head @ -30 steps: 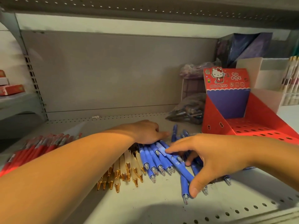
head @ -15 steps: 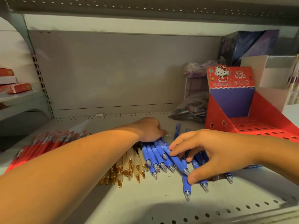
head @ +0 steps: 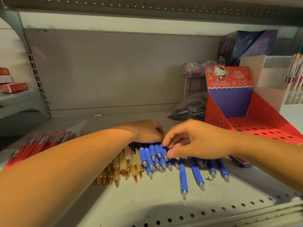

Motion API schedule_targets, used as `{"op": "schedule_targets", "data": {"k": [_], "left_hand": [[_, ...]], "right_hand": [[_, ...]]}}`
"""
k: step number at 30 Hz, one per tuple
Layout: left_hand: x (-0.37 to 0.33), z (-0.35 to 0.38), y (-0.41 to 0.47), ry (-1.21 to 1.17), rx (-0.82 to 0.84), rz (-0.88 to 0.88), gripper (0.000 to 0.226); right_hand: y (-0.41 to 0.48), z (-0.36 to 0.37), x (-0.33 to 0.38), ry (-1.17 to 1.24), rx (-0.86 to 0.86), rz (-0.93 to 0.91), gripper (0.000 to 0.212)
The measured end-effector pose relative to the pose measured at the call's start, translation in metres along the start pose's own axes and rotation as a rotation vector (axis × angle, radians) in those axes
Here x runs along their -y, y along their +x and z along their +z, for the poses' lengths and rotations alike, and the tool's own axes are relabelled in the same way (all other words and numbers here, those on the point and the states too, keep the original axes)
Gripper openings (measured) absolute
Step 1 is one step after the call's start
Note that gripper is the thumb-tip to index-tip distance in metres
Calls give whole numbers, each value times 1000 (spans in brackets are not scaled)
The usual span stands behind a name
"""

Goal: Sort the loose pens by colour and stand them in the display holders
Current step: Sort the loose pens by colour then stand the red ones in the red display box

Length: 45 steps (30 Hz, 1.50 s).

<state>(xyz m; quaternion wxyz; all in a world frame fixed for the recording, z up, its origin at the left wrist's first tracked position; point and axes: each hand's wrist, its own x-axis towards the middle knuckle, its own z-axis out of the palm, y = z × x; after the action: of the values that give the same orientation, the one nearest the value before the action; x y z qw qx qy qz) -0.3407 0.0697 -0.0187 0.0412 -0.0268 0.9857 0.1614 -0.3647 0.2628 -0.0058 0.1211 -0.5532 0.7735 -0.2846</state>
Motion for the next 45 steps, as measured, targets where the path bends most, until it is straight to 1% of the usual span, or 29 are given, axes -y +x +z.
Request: {"op": "schedule_targets", "data": {"k": [1, 2, 3, 5, 8, 11, 14, 18, 20, 22, 25, 27, 30, 32, 33, 35, 37, 39, 41, 43, 45], "left_hand": [[-1, 0, -2, 3, 4, 3, 36], [-2, 0, -3, 4, 8, 7, 41], [-3, 0, -5, 1, 19, 17, 41], [-5, 0, -6, -13, 50, 40, 32], [-11, 1, -8, -8, 61, 35, 21], [-17, 3, -9, 7, 100, 24, 31], [-19, 5, -11, 1, 117, 18, 39], [-19, 5, -12, -16, 94, -9, 42], [-18, 6, -11, -29, 96, -32, 34], [-18, 5, -12, -50, 94, -49, 26], [-17, 2, -13, -90, 101, -57, 30], [-13, 1, -13, -102, 110, -69, 36], [-10, 3, -13, -121, 88, -86, 55], [-11, 5, -11, -117, 67, -37, 45], [-13, 7, -10, -112, 60, -19, 41], [-16, 9, -10, -80, 52, -41, 43], [-19, 12, -9, -8, 38, -72, 54], [-20, 15, -8, 88, 10, -101, 64], [-21, 15, -6, 122, 4, -119, 66], [-21, 14, -5, 105, 19, -107, 64], [-21, 13, -6, 81, 22, -82, 65]], "right_hand": [[-1, -6, -2, -31, -35, 13, 9], [-1, -11, -3, -114, -81, 32, 3], [-1, -15, -2, -221, -103, 68, 4], [-2, -14, 3, -369, -23, 161, 8], [-2, 0, 15, -480, 153, 272, 14], [5, 8, 28, -619, 242, 327, 26], [12, 4, 38, -597, 318, 396, 26], [18, -1, 36, -330, 366, 501, 16], [19, -4, 33, -240, 368, 522, 16], [21, -6, 29, -162, 346, 556, 14], [29, -5, 20, -74, 241, 597, 10], [36, -5, 14, -63, 181, 571, 10], [43, -15, 9, 7, 157, 486, 7], [50, -30, 1, 51, 71, 472, 8], [55, -38, -4, 24, -1, 480, 9], [65, -47, -15, -106, -111, 531, 12], [72, -44, -23, -239, -98, 616, 16], [77, -32, -30, -358, -47, 682, 27], [82, -21, -34, -473, -40, 669, 37], [88, -15, -35, -492, -50, 661, 33], [93, -11, -35, -476, -66, 663, 24]]}}
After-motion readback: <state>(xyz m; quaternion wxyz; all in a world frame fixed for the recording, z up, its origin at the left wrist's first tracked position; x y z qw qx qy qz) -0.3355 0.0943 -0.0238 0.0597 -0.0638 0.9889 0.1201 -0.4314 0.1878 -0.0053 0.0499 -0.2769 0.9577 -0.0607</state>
